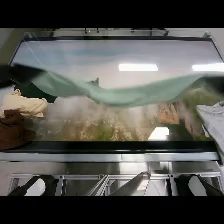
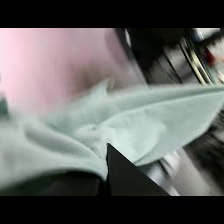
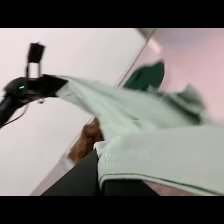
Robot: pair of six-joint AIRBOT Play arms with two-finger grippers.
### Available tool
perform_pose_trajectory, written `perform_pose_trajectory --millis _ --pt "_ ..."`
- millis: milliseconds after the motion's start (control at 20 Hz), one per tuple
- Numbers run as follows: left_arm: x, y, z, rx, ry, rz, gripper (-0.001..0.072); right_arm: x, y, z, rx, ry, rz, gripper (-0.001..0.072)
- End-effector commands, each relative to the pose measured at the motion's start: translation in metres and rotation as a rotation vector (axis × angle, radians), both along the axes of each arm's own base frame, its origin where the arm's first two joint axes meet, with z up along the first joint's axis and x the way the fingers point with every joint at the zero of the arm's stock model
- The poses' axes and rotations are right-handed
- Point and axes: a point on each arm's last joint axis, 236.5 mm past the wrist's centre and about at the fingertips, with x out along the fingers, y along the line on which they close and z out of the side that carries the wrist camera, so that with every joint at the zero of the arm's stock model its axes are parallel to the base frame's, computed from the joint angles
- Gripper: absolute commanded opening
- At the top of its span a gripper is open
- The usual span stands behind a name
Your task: Fold the shirts.
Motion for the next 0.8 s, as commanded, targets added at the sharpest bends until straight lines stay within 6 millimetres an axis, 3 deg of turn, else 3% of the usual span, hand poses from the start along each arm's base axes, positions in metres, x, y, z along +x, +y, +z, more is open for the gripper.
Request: perform_pose_trajectory --millis 0,100,150,250,350,450,600,750 --pt "-0.084 -0.005 0.189 0.121 -0.525 0.256 0.0024 -0.056 0.022 0.160 -0.146 -0.524 -0.306 0.0019" --pt "-0.117 -0.004 0.236 0.242 -0.659 0.395 0.0024 -0.081 0.035 0.198 -0.225 -0.658 -0.393 0.0020" --pt "-0.125 -0.007 0.246 0.287 -0.678 0.422 0.0025 -0.090 0.044 0.206 -0.239 -0.668 -0.386 0.0020" --pt "-0.134 -0.019 0.262 0.292 -0.703 0.402 0.0025 -0.092 0.048 0.209 -0.270 -0.632 -0.406 0.0019" --pt "-0.129 -0.021 0.258 0.281 -0.644 0.337 0.0025 -0.072 0.026 0.194 -0.373 -0.548 -0.514 0.0019" --pt "-0.112 -0.018 0.237 0.272 -0.516 0.251 0.0025 -0.049 -0.004 0.162 -0.412 -0.360 -0.585 0.0019" --pt "-0.069 -0.003 0.192 0.182 -0.301 0.147 0.0025 -0.017 -0.025 0.109 -0.363 -0.135 -0.499 0.0019" --pt "-0.017 0.026 0.109 0.058 -0.003 0.089 0.0025 0.020 -0.053 0.036 -0.257 0.114 -0.396 0.0019"
